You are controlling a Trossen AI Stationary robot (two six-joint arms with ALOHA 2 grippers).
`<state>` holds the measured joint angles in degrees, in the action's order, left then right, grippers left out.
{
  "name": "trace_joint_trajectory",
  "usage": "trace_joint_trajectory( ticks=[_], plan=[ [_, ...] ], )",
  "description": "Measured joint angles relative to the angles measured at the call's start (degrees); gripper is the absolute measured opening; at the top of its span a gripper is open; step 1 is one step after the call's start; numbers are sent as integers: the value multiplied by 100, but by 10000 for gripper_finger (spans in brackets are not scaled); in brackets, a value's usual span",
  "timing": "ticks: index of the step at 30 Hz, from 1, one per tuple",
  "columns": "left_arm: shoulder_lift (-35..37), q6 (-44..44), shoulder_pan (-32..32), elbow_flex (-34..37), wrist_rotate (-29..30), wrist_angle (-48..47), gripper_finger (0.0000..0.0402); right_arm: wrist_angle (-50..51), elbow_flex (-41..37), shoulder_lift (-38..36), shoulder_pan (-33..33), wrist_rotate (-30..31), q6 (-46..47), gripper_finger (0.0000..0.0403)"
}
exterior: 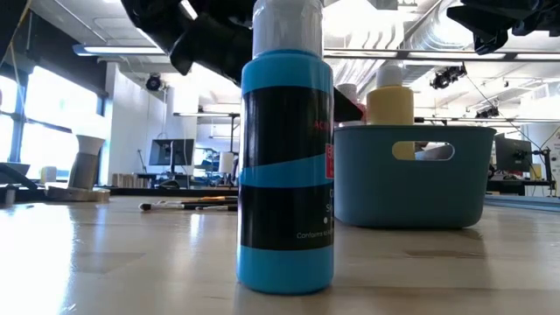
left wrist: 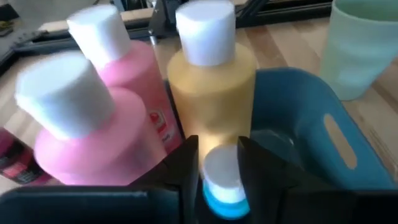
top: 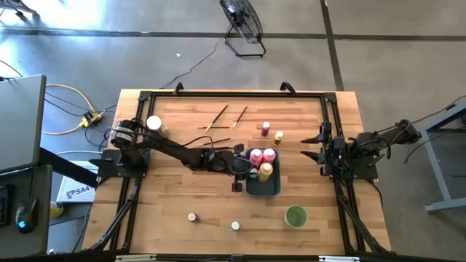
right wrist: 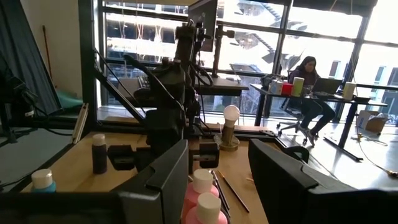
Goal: Pick & Place Paint Supplies
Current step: Put the black and gold paint brush into the green cup
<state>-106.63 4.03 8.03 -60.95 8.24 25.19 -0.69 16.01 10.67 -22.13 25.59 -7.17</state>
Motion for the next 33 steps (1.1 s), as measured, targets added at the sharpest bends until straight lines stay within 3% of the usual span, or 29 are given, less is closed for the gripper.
trace_joint_trajectory(
  ticks=[11,24,33],
  plan=[
    [-189,45,-15,-14,-143,305,40,0,0,1,2,-1,-12,162],
    [208,385,-4,4,-125,260,35,2,0,0,0,-1,-10,162],
    [803,478,-13,0,41,-596,35,4,0,1,0,-1,-9,162]
  ],
)
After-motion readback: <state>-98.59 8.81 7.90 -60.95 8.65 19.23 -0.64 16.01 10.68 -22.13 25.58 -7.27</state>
